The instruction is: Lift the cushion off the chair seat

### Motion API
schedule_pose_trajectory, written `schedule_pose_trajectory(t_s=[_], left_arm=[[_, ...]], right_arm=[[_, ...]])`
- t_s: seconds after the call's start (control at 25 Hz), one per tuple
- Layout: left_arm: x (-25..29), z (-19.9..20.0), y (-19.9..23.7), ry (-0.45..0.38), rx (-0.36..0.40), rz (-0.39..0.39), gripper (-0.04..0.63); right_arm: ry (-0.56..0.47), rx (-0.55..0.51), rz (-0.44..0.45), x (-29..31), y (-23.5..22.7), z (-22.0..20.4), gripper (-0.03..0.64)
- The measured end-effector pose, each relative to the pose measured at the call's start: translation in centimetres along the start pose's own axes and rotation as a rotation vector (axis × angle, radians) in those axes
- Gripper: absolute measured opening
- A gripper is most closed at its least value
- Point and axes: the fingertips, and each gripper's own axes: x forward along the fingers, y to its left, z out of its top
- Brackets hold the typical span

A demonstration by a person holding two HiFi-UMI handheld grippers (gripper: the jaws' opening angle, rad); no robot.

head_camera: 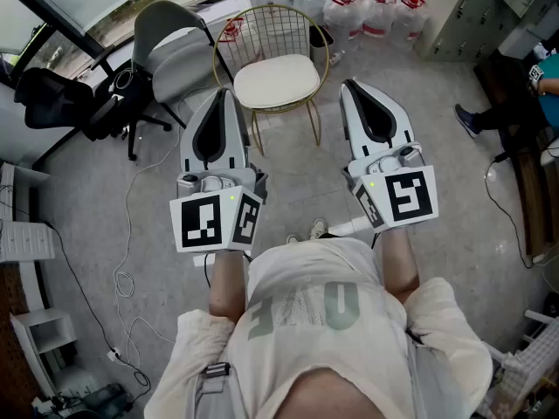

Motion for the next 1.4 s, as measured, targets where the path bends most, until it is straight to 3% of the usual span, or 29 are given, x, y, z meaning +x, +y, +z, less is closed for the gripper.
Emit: schedule_pose_trajectory(t_s=[0.72, 1.08, 1.4], left_arm=[[2.5, -2.5, 1.2, 0.035, -0.055, 0.027, 0.011], [3.8, -4.5, 1.3, 0.058, -0.051, 0.058, 0.011], [7.2, -5.4, 3.2, 0.044, -0.03, 0.077, 0.011]], right_arm=[[0.001, 0.018, -0.041, 1.3, -3.1, -2.0, 0.017], [0.032, 0.086, 0.057, 2.0, -3.2, -5.0, 0.018], [0.04, 0.102, 0.095, 6.7, -4.0, -7.0, 0.018]])
